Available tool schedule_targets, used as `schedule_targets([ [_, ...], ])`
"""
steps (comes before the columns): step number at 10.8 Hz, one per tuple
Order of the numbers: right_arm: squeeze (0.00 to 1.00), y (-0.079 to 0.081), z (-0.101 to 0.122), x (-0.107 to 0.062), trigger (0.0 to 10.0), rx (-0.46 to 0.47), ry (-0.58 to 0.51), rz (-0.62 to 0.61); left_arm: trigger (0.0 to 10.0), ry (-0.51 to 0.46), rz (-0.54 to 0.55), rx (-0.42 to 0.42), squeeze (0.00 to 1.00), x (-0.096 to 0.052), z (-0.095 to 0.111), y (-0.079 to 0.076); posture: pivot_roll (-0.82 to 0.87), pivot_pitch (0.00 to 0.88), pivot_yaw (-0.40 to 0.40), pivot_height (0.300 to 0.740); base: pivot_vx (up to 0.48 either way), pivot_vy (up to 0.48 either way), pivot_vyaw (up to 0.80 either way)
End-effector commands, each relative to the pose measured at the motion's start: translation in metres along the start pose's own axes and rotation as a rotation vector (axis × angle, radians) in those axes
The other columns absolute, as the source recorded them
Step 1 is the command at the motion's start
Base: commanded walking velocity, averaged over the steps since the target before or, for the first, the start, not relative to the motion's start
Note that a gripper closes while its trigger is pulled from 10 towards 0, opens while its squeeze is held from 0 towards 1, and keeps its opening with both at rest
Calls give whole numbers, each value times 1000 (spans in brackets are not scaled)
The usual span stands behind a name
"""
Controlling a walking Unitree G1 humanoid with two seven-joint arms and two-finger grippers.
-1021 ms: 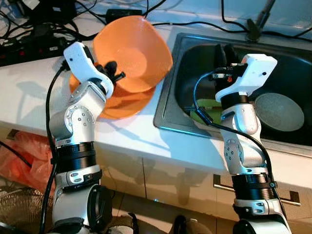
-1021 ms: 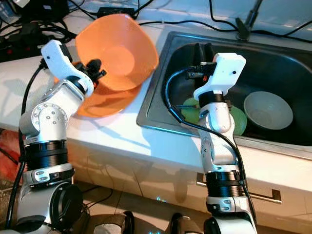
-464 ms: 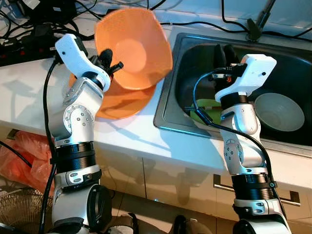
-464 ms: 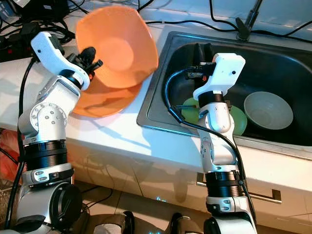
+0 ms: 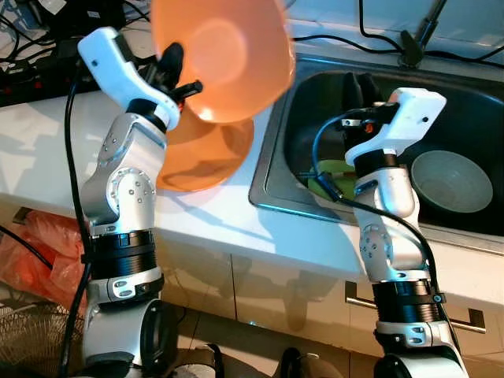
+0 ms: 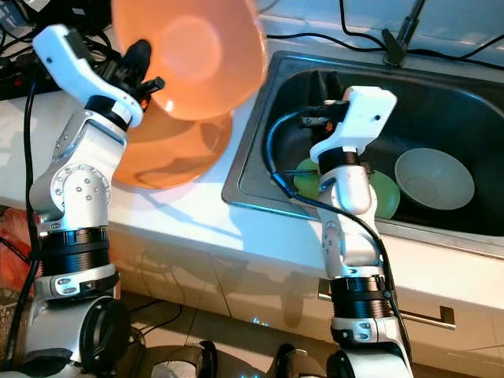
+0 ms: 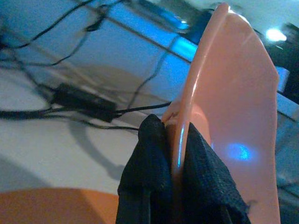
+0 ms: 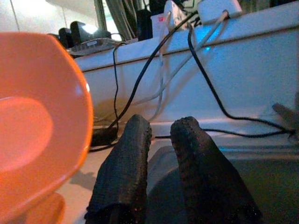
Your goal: Kitchen organization
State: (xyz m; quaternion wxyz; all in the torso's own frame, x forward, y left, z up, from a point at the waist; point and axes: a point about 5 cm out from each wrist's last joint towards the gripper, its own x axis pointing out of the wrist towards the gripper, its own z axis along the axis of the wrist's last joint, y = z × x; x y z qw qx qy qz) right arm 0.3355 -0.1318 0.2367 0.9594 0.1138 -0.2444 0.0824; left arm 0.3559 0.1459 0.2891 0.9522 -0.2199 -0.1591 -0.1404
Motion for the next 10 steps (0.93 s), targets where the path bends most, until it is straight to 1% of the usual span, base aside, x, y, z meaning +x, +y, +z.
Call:
schedule_targets([
  [1, 0, 1, 8, 4, 10000, 40, -21, 23, 10000, -38, -75, 40, 0, 1, 7, -9, 130, 159, 15, 740, 0, 0, 0],
  [2, 0, -1, 13, 8, 10000, 49, -30, 56, 10000, -32, -127, 101, 0, 1, 5, -10, 130, 157, 15, 740, 0, 0, 0],
  [4, 0, 0, 17, 10, 10000, 37, -31, 138, 10000, -11, -191, 146, 0, 1, 1, -12, 128, 155, 18, 740, 0, 0, 0],
  [5, 0, 4, 20, 7, 10000, 46, -28, 227, 10000, 14, -237, 164, 0, 1, -3, -14, 127, 155, 21, 740, 0, 0, 0],
  [7, 0, 4, 20, 5, 10000, 48, -22, 272, 10000, 33, -269, 162, 0, 1, -8, -16, 127, 157, 24, 740, 0, 0, 0],
  [8, 0, 4, 19, 4, 10000, 46, -17, 284, 10000, 30, -278, 162, 0, 1, -8, -17, 128, 158, 24, 740, 0, 0, 0],
  [10, 0, 3, 18, 2, 10000, 33, -2, 323, 10000, 24, -335, 167, 0, 0, -7, -23, 132, 159, 25, 740, 0, 0, 0],
])
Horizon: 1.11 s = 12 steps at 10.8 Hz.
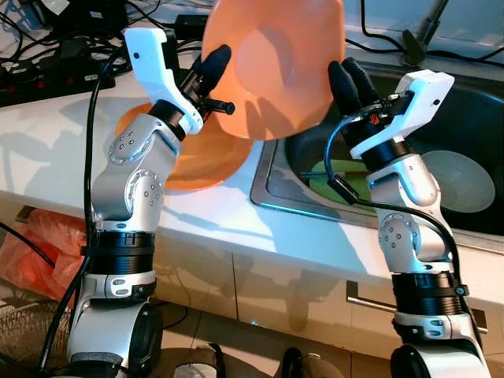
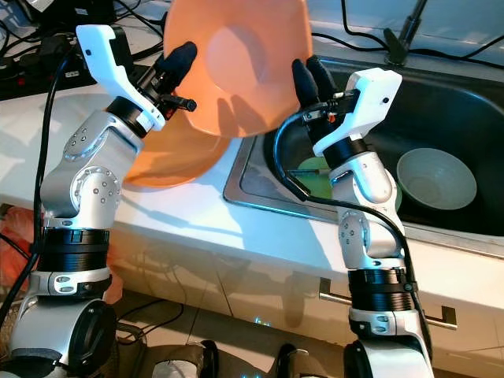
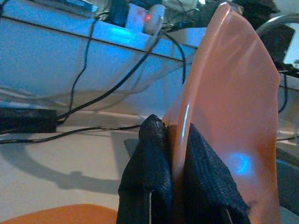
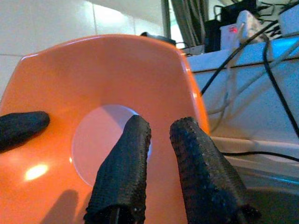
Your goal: Kitchen organization
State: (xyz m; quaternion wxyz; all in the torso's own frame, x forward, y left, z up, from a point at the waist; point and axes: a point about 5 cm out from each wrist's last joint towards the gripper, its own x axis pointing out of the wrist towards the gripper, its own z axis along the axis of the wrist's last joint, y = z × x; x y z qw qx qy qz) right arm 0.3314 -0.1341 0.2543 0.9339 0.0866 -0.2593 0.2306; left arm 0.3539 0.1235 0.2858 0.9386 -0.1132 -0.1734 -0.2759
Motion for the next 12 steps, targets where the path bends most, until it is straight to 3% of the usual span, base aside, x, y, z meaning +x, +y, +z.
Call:
schedule_targets([
  [1, 0, 2, 0, -3, 10000, 6, 5, 28, 10000, -33, -51, 15, 0, -1, 6, -5, 130, 159, 26, 740, 0, 0, 0],
  [5, 0, 2, -3, -6, 10000, -4, 20, 38, 10000, -31, -132, 18, 0, -2, 6, -15, 131, 159, 25, 740, 0, 0, 0],
  [8, 0, 1, -1, -4, 10000, -21, 13, 40, 10000, -33, -122, 32, 0, -3, 8, -13, 130, 152, 25, 740, 0, 0, 0],
  [9, 1000, 0, 3, -4, 10000, -25, -1, 28, 10000, -28, -100, 39, 0, -4, 7, -9, 129, 148, 24, 740, 0, 0, 0],
  [12, 1000, -3, 18, -3, 10000, -47, -53, 7, 10000, -23, -99, 41, 0, -4, 5, -9, 129, 146, 24, 740, 0, 0, 0],
])
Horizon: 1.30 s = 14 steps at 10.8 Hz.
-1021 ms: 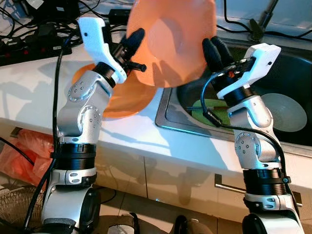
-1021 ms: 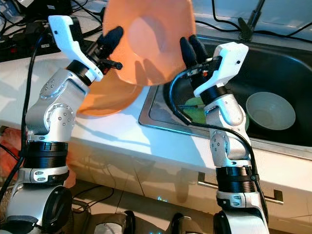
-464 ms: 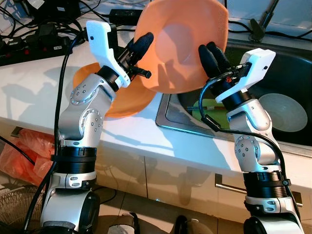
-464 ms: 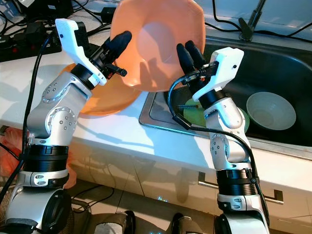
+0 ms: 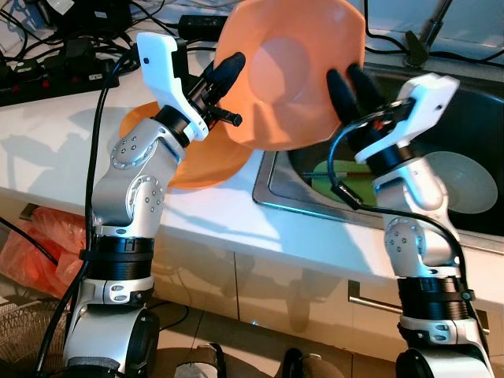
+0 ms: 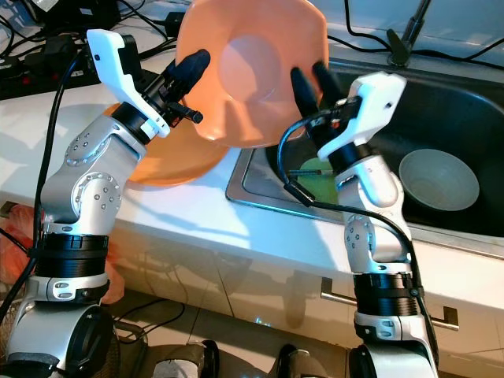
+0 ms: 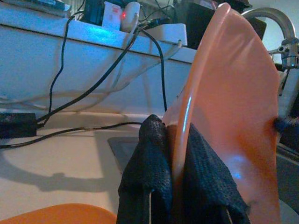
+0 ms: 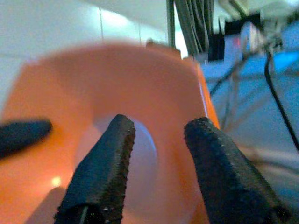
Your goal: Kitchen organization
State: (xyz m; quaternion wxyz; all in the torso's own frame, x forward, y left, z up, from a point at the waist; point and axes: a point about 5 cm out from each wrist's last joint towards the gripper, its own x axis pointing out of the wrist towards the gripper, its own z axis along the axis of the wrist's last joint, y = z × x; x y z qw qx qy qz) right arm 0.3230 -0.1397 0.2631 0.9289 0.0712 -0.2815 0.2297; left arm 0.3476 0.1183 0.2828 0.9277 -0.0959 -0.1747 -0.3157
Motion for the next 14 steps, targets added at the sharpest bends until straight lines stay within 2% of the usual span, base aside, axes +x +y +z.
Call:
schedule_targets([
  [1, 1000, -2, 16, 3, 10000, -11, -53, 0, 10000, -33, -4, 24, 0, 0, 7, 0, 126, 148, 25, 740, 0, 0, 0],
  [3, 1000, -2, 25, 4, 10000, -25, -87, -9, 10000, -21, 14, 23, 0, -1, 3, 2, 124, 154, 24, 740, 0, 0, 0],
  [5, 1000, -9, 21, 0, 10000, -40, -60, -40, 10000, -21, 18, 25, 0, -1, 4, 3, 128, 156, 24, 740, 0, 0, 0],
  [6, 0, -15, 12, -4, 10000, -59, -17, -76, 10000, -25, 18, 27, 0, -2, 6, 3, 129, 157, 23, 740, 0, 0, 0],
  [7, 0, -18, 0, -8, 10000, -64, 34, -94, 10000, -30, 11, 29, 0, -2, 7, 2, 134, 159, 21, 740, 0, 0, 0],
  [10, 0, -18, -14, -13, 10000, -42, 92, -83, 10000, -42, -1, 32, 0, -3, 10, 2, 140, 160, 19, 740, 0, 0, 0],
  [14, 0, -18, -21, -12, 10000, -5, 101, -67, 10000, -55, -96, 5, 0, -5, 12, -6, 147, 157, 13, 740, 0, 0, 0],
])
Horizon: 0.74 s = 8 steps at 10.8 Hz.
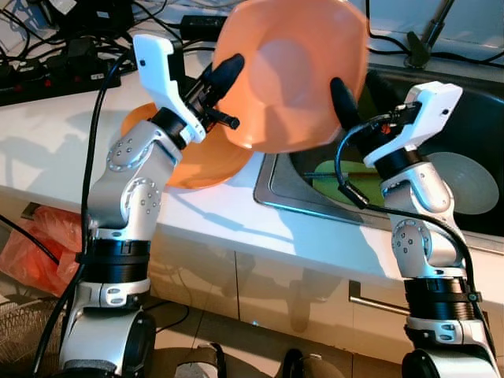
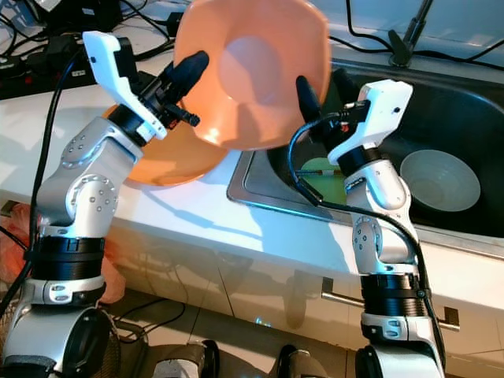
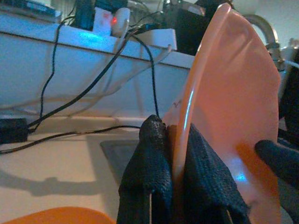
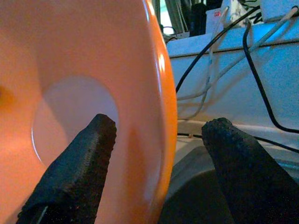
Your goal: Kitchen organization
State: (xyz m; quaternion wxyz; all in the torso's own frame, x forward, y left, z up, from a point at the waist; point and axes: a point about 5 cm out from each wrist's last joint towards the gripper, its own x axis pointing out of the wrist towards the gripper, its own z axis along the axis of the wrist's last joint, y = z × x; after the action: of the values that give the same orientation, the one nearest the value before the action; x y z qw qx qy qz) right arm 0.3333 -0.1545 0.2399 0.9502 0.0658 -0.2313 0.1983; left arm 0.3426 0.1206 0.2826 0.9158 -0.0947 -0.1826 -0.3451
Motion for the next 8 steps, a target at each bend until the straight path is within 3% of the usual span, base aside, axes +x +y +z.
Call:
schedule_targets([
  [1, 0, 1, 0, 0, 10000, 3, -3, 15, 10000, -30, -59, 20, 0, 0, 10, -6, 144, 158, 14, 740, 0, 0, 0],
  [3, 0, 2, 0, 0, 10000, 7, -8, 25, 10000, -17, -86, 25, 0, 0, 9, -7, 144, 158, 14, 740, 0, 0, 0],
  [4, 0, 2, 0, 0, 0, 16, -13, 30, 10000, -4, -102, 28, 0, 0, 7, -8, 142, 159, 16, 740, 0, 0, 0],
  [7, 0, 7, 3, 0, 0, 36, -33, 60, 10000, 18, -105, 48, 0, -1, 2, -8, 140, 159, 19, 740, 0, 0, 0],
  [8, 0, 7, 3, 0, 0, 42, -34, 60, 10000, 15, -78, 59, 1000, 0, 2, -5, 139, 158, 21, 740, 0, 0, 0],
])
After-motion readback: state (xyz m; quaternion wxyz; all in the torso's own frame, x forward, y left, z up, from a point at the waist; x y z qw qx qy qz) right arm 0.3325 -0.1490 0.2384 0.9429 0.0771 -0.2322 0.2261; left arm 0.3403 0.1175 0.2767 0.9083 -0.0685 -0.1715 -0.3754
